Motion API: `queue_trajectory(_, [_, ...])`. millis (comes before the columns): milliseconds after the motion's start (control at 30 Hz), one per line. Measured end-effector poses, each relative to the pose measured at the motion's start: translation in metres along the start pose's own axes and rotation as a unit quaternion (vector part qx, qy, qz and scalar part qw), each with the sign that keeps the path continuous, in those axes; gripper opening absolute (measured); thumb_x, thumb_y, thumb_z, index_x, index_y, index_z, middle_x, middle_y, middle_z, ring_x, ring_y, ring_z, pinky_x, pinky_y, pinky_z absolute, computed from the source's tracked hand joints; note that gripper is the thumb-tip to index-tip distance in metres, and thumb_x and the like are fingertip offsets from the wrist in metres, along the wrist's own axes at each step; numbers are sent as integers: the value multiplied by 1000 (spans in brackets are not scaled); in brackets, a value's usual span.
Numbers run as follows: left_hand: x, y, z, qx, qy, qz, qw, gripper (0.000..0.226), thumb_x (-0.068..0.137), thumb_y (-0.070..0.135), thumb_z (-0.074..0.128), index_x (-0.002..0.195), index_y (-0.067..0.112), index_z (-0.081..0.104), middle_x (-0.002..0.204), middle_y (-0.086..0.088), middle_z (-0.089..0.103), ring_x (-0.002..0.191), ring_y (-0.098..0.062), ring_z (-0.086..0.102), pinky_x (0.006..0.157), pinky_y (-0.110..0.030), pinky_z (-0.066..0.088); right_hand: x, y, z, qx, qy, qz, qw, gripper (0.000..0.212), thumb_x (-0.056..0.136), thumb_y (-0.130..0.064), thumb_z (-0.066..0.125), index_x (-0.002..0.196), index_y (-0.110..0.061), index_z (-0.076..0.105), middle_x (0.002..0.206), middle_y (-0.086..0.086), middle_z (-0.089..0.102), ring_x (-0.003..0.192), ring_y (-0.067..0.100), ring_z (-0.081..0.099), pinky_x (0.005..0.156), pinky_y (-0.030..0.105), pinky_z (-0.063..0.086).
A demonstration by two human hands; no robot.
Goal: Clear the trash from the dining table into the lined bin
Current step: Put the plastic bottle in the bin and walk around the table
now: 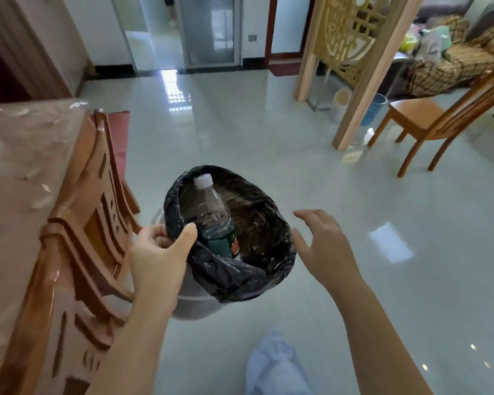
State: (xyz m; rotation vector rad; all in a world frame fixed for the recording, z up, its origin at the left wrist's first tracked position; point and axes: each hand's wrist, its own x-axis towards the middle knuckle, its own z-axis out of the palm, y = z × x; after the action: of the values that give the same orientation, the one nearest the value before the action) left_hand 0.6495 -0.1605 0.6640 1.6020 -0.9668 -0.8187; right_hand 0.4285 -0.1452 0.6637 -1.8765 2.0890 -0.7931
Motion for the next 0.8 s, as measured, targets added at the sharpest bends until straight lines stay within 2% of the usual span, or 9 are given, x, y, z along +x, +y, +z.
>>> queue_trajectory(100, [40, 21, 43, -4, 43, -9, 999, 25, 67, 37, 69, 72, 17, 56, 60, 2, 61, 54, -10, 57, 48, -22, 44, 80, 10, -6, 8, -18, -49, 999, 31, 86, -21, 56, 116, -13, 56, 114, 5, 60, 108, 21, 51, 88, 25, 36])
queue_trajectory(167, [65, 32, 63, -7, 76, -14, 997, 23, 69, 34, 70, 72, 16, 55, 58, 3, 58, 50, -5, 52, 48, -21, 41, 130, 15, -8, 11, -28, -71, 997, 31, 86, -21, 56, 116, -13, 56, 114, 5, 60, 108, 21, 51, 89, 27, 37])
queue_trajectory(300, [114, 43, 90, -5, 122, -20, 992, 26, 73, 31, 69, 76, 9, 56, 59, -1, 56, 51, -9, 49, 49, -26, 39, 214, 13, 8, 31, -53, -95, 994, 32, 86, -22, 55, 117, -14, 55, 114, 4, 59, 109, 21, 50, 89, 27, 36])
queue_trajectory(433, [175, 46, 116, -19, 155, -29, 987, 20, 73, 28, 69, 72, 14, 55, 57, 3, 57, 43, 3, 49, 41, -13, 38, 283, 1, 44, 49, -95, -131, 986, 30, 86, -22, 55, 116, -17, 55, 114, 1, 58, 108, 17, 49, 87, 21, 33])
queue_trajectory(633, [312, 43, 148, -34, 160, -40, 986, 20, 71, 24, 72, 68, 14, 55, 56, 3, 60, 47, -5, 54, 43, -15, 42, 412, -29, 98, 31, -104, -151, 982, 31, 87, -23, 54, 117, -16, 54, 118, 2, 58, 111, 19, 48, 90, 24, 35])
queue_trajectory(733, [383, 50, 157, -30, 165, -50, 985, 22, 69, 30, 71, 71, 14, 55, 59, 2, 61, 52, -11, 54, 48, -24, 42, 478, -64, 124, 30, -114, -169, 979, 31, 87, -23, 54, 117, -16, 55, 117, 3, 58, 110, 21, 49, 91, 29, 38])
queue_trajectory(800, [428, 56, 157, -27, 177, -44, 983, 23, 68, 33, 70, 72, 16, 56, 59, 3, 61, 53, -11, 54, 48, -24, 39, 518, -91, 141, 46, -115, -188, 974, 31, 86, -24, 54, 116, -16, 55, 115, 2, 59, 108, 18, 50, 88, 25, 37])
